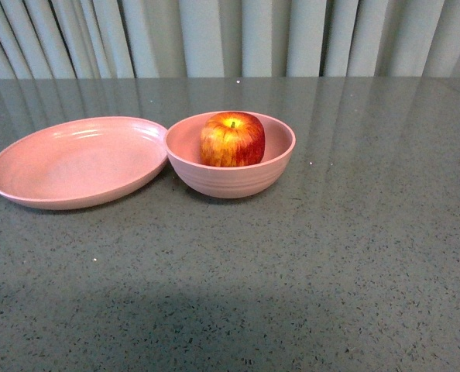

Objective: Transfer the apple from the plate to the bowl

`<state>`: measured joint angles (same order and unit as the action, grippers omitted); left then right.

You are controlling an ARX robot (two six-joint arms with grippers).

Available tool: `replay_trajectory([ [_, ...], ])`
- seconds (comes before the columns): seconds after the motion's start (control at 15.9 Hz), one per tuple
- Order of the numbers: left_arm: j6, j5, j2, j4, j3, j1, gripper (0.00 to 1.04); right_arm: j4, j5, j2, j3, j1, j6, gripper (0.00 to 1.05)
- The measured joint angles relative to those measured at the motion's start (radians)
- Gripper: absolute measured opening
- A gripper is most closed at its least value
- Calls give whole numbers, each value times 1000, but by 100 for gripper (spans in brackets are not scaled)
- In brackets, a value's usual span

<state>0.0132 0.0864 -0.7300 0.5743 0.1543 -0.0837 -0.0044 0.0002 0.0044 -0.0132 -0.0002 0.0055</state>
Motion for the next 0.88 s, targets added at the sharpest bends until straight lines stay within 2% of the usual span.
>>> replay_trajectory([
  [0.06,-1,-64,35,-17,-19,55,1,0,0,0,0,0,0,98],
  [0.13,-2,-73,62,-33,-37,86,1,0,0,0,0,0,0,98],
  [0.88,-2,-87,382,-224,-140,82,1,0,0,0,0,0,0,98],
])
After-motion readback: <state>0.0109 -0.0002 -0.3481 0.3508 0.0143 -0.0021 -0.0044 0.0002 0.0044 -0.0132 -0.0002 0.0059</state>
